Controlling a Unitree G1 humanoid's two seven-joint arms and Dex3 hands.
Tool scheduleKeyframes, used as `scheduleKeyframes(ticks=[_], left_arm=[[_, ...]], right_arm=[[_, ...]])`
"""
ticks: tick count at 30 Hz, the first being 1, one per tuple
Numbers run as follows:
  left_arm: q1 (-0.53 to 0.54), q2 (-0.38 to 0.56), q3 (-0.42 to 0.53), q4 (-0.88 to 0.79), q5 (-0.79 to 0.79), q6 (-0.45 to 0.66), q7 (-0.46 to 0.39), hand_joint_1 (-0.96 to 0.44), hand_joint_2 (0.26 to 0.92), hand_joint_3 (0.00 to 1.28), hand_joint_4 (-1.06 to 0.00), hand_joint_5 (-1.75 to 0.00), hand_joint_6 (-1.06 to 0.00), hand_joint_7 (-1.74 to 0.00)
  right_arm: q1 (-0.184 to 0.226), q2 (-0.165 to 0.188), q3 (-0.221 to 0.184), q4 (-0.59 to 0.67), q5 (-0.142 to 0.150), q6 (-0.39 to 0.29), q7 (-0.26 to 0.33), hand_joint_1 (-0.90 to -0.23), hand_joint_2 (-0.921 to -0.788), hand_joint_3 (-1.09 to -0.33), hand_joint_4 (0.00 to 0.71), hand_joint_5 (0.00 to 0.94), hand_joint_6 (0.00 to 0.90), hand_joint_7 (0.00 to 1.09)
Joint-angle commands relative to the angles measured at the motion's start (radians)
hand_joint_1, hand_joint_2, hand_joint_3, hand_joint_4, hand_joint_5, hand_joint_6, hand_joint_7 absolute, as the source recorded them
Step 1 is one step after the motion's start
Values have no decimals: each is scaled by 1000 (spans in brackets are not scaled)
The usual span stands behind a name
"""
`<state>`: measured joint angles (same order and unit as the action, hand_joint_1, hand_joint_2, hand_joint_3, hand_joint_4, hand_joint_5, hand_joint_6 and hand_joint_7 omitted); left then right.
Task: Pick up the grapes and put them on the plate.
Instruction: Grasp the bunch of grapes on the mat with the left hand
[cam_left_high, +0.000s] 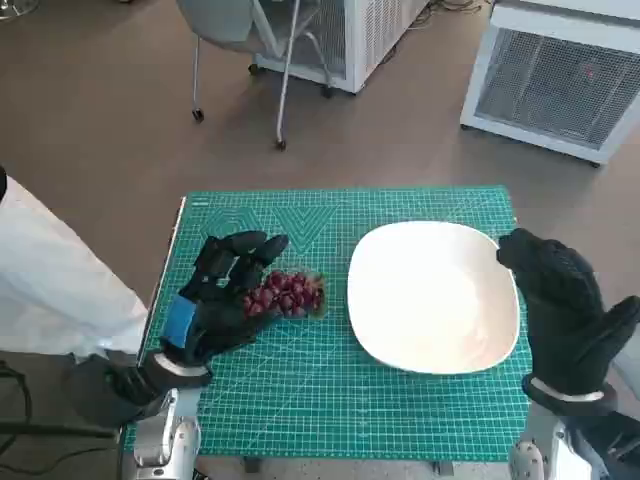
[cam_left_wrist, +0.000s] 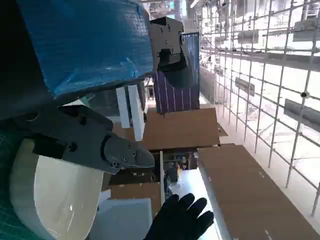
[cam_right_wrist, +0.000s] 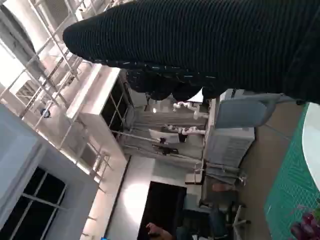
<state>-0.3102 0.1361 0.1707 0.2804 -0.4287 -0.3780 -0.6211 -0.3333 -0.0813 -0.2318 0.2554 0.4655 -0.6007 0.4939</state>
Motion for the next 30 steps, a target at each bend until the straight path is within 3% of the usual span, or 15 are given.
scheduleKeyframes(ticks=[1,30], left_arm=[[9,4,2,-9,5,-7,0,-169,921,104,-122,-482,-26,-853],[3,2,-3,-1,11,-4,4,-157,921,106,-116,-488,-39,-797]], right_arm=[[24,9,2,3,-8,8,-9,-419,-921,-548,480,407,225,875],[22,1,-3,10,-25,-4,-14,-419,-921,-569,472,425,219,891]])
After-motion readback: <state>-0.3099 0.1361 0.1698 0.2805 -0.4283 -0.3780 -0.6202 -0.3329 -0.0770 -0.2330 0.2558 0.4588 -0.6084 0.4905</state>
